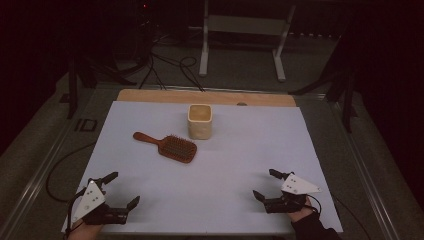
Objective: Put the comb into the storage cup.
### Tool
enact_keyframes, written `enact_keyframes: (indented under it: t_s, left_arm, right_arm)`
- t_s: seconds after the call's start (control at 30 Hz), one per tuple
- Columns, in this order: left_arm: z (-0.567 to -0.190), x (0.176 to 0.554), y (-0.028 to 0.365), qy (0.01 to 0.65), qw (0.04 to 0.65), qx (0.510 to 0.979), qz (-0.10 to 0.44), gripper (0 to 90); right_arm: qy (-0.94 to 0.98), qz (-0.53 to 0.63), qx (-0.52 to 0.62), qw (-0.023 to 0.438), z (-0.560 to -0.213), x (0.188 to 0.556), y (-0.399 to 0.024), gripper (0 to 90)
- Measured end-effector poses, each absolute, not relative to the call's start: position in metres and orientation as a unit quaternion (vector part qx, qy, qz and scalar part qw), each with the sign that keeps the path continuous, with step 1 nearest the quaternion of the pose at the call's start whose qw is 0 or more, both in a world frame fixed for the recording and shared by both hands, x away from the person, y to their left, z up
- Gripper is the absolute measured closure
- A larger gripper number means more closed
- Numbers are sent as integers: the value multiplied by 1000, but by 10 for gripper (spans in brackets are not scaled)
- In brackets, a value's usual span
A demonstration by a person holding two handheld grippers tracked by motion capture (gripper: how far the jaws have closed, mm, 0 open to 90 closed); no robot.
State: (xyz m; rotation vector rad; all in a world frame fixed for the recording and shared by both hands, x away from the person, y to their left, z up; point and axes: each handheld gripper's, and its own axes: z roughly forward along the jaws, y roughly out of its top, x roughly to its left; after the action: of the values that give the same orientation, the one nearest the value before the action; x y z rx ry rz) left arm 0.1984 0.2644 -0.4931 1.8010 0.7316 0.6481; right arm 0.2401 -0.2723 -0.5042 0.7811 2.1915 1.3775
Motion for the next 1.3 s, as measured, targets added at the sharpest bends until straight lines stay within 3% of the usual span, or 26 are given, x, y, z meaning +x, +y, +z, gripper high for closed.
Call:
enact_keyframes:
  t_s: [0.67, 1.3]
  left_arm:
    - [-456, 211, 267, 308, 527, 751, 253, 0]
    - [-426, 239, 263, 297, 497, 774, 256, 0]
  right_arm:
    - [788, 503, 277, 222, -502, 238, -271, 89]
    - [785, 507, 279, 220, -502, 239, -271, 89]
